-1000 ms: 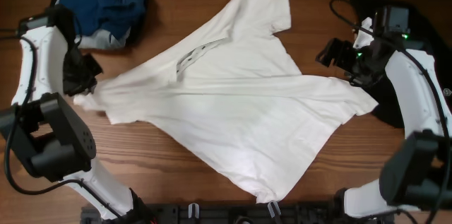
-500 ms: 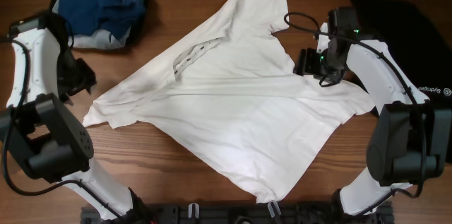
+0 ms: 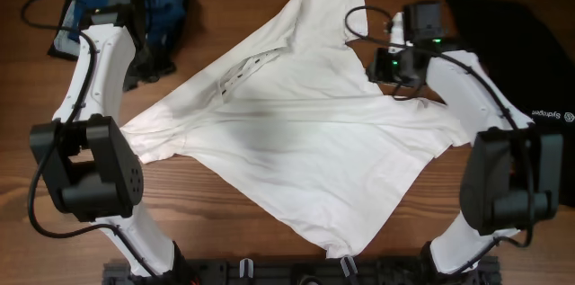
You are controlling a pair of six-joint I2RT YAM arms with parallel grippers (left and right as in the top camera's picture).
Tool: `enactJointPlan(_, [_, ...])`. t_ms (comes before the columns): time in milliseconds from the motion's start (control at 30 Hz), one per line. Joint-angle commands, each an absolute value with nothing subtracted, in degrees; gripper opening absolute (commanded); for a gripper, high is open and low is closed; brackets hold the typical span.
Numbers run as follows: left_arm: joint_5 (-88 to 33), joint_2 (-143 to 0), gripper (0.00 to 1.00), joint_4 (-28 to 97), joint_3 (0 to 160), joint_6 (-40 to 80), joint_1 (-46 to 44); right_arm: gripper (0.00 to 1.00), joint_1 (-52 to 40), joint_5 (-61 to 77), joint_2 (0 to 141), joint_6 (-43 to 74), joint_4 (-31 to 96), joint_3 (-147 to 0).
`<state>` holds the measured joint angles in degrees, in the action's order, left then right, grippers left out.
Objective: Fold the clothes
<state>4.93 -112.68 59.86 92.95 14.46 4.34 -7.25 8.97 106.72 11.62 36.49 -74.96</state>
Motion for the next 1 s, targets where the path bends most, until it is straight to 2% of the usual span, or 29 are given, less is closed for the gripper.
enactJointPlan(0, [-8.12, -111.26, 0.76, 51.81, 92.86, 1.3, -2.15, 0.63, -7.35, 10.35, 109.3, 11.94, 36.4, -75.79])
enactJointPlan(100, [-8.1, -112.49, 0.84, 42.72, 92.86, -0.91, -7.79, 0.71, -6.37, 10.41, 109.23, 12.21, 36.71, -75.79])
enactJointPlan(233, [-6.85, -116.11, 0.86, 32.16, 92.86, -6.46, -15.42, 0.75, -5.32, 10.39, 109.23, 12.19, 37.36, -75.79])
enactJointPlan(333, [-1.39, -120.03, 0.88, 25.06, 92.86, -9.41, -20.01, 0.78, -4.51, 10.37, 109.23, 12.21, 38.44, -75.79])
enactJointPlan(500, [3.11, -125.97, 0.88, 17.74, 92.88, -11.35, -22.74, 0.8, -3.99, 10.37, 109.23, 12.19, 39.42, -75.79])
enactJointPlan(767, [2.96, -128.79, 0.84, 14.85, 92.88, -13.39, -23.81, 0.81, -3.99, 10.37, 109.23, 12.23, 39.51, -75.79])
enactJointPlan(900, [3.6, -130.96, 0.77, 14.09, 92.88, -13.34, -24.16, 0.81, -3.99, 10.33, 109.23, 12.16, 39.66, -75.79])
enactJointPlan(967, [4.19, -131.02, 0.68, 14.13, 92.88, -13.34, -24.16, 0.81, -3.99, 10.33, 109.23, 12.21, 39.64, -75.79])
